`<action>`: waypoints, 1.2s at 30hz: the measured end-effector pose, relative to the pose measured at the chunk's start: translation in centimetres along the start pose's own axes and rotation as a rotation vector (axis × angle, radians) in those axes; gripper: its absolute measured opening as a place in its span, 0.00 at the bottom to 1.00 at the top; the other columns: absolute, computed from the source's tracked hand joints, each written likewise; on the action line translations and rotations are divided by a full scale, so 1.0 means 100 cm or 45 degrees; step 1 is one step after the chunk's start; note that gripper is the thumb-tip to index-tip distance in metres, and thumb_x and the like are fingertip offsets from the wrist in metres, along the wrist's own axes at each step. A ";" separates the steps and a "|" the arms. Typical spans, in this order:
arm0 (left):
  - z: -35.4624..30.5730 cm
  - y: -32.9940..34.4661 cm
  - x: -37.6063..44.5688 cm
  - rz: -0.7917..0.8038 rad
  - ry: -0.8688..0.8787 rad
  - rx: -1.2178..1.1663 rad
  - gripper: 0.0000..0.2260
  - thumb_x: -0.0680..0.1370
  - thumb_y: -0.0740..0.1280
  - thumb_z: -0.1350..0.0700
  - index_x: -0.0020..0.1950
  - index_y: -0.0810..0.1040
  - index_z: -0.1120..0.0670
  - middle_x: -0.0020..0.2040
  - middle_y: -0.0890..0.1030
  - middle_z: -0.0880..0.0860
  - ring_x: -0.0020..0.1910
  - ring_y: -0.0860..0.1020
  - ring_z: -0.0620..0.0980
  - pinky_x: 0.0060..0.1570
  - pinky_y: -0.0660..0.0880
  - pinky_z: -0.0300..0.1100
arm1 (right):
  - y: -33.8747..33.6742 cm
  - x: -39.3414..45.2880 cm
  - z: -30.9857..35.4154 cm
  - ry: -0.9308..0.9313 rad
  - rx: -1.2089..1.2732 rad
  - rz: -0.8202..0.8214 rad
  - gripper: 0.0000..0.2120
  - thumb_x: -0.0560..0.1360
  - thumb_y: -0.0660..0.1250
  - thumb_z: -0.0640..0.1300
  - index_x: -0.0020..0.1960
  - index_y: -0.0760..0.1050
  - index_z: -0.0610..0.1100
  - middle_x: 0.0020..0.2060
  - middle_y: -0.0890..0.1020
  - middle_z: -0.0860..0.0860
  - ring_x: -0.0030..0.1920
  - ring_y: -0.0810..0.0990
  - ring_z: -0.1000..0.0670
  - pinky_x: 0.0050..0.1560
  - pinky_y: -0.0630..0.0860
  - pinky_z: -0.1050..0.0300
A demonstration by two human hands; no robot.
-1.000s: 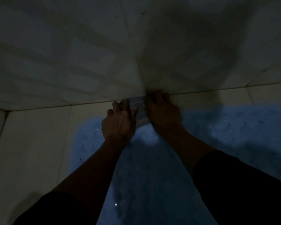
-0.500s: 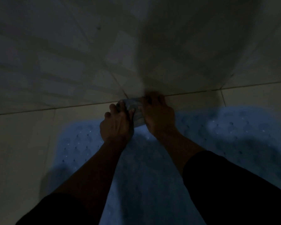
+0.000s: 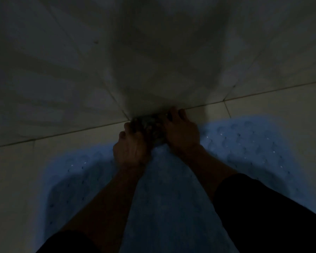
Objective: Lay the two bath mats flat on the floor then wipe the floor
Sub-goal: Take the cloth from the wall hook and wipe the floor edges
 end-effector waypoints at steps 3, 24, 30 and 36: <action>-0.010 0.002 0.005 -0.006 0.001 -0.124 0.26 0.83 0.49 0.39 0.76 0.64 0.52 0.66 0.70 0.57 0.58 0.76 0.62 0.44 0.74 0.53 | -0.004 -0.001 -0.010 0.068 -0.068 0.072 0.15 0.78 0.65 0.51 0.64 0.76 0.50 0.62 0.75 0.43 0.61 0.74 0.38 0.33 0.75 0.51; -0.095 -0.001 0.003 -0.002 0.269 -0.123 0.25 0.83 0.49 0.41 0.73 0.69 0.52 0.68 0.71 0.57 0.59 0.77 0.61 0.52 0.74 0.53 | -0.042 -0.018 -0.082 0.273 -0.147 0.179 0.21 0.78 0.64 0.49 0.70 0.69 0.54 0.58 0.70 0.45 0.57 0.69 0.40 0.30 0.58 0.55; -0.130 0.010 0.003 -0.096 0.246 -0.086 0.24 0.84 0.52 0.41 0.71 0.69 0.55 0.65 0.72 0.59 0.55 0.78 0.63 0.47 0.75 0.54 | -0.048 -0.022 -0.119 0.258 -0.164 0.183 0.19 0.81 0.56 0.56 0.71 0.67 0.55 0.61 0.69 0.45 0.62 0.67 0.40 0.38 0.67 0.49; -0.158 0.013 0.001 -0.143 0.283 -0.074 0.24 0.84 0.51 0.40 0.70 0.71 0.55 0.63 0.74 0.59 0.54 0.78 0.63 0.47 0.75 0.55 | -0.054 -0.028 -0.147 0.255 -0.149 0.146 0.20 0.82 0.54 0.57 0.72 0.66 0.53 0.63 0.69 0.44 0.63 0.68 0.39 0.38 0.70 0.48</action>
Point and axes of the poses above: each hand's wrist, its own x-axis towards the middle knuckle, its own y-axis out of the palm, z = x × y, the point moved 3 cm from there along x, towards the middle knuckle
